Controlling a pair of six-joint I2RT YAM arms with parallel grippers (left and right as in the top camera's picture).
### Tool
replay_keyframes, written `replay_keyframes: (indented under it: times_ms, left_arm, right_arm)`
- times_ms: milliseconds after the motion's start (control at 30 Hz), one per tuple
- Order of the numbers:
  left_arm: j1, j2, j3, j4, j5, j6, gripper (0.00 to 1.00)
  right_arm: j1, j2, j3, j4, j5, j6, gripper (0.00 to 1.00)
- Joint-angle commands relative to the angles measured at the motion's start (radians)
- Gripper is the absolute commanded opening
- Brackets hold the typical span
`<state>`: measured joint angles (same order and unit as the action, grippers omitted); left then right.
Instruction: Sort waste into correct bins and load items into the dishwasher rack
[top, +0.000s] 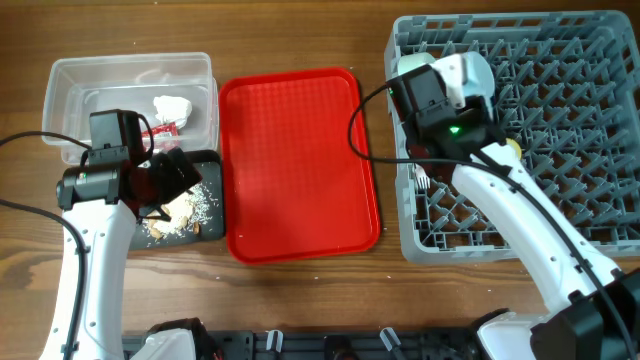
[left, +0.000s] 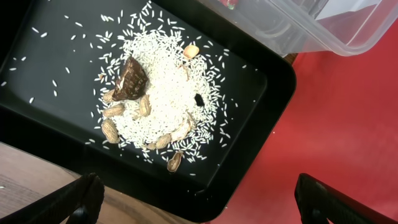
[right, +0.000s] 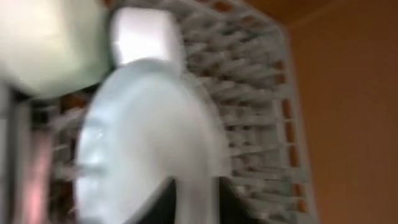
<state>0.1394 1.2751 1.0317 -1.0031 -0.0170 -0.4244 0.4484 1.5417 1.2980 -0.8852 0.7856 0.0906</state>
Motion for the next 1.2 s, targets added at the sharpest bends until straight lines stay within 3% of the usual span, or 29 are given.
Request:
replay_keyframes:
  times_ms: [0,100,233,300,433,567,633,700,800,900,1167]
  left_arm:
    - [0.005,-0.012,0.003,0.000,0.008,-0.010,1.00]
    - [-0.036,-0.012,0.003,0.057,0.064,0.040,1.00]
    - [-0.222,-0.002,0.003,0.257,0.122,0.158,1.00]
    - [-0.286,0.029,0.003,0.293,0.121,0.185,1.00]
    - [-0.300,0.061,0.002,0.108,0.121,0.124,1.00]
    - [-0.299,-0.072,-0.033,0.028,0.121,0.121,1.00]
    - [-0.311,-0.246,-0.134,0.073,0.117,0.121,0.97]
    - [-0.326,-0.491,-0.262,0.138,0.089,0.044,0.99]
    - [-0.327,-0.717,-0.346,0.170,0.068,0.042,1.00]
    - [-0.327,-0.817,-0.347,0.164,0.068,0.042,1.00]
    - [-0.327,-0.821,-0.347,0.146,0.068,0.042,1.00]
  right_arm:
    - [-0.002,-0.027,-0.004,-0.024,-0.269,0.177,0.57]
    - [-0.080,-0.147,-0.002,0.031,-0.522,0.220,0.86]
    - [-0.384,-0.226,-0.002,0.044,-1.035,0.061,0.94]
    - [-0.498,-0.220,-0.002,0.006,-1.155,0.010,0.96]
    - [-0.593,-0.224,-0.005,-0.195,-1.051,-0.012,0.95]
    - [-0.593,-0.386,-0.149,-0.157,-1.052,-0.011,0.96]
    - [-0.593,-0.557,-0.278,-0.069,-1.052,-0.013,0.98]
    - [-0.593,-0.763,-0.394,-0.009,-1.036,-0.018,1.00]
    - [-0.593,-0.917,-0.427,-0.001,-1.027,-0.009,1.00]
    - [-0.593,-0.952,-0.427,-0.002,-1.026,-0.010,1.00]
    - [-0.593,-0.941,-0.427,-0.002,-1.026,-0.010,0.99]
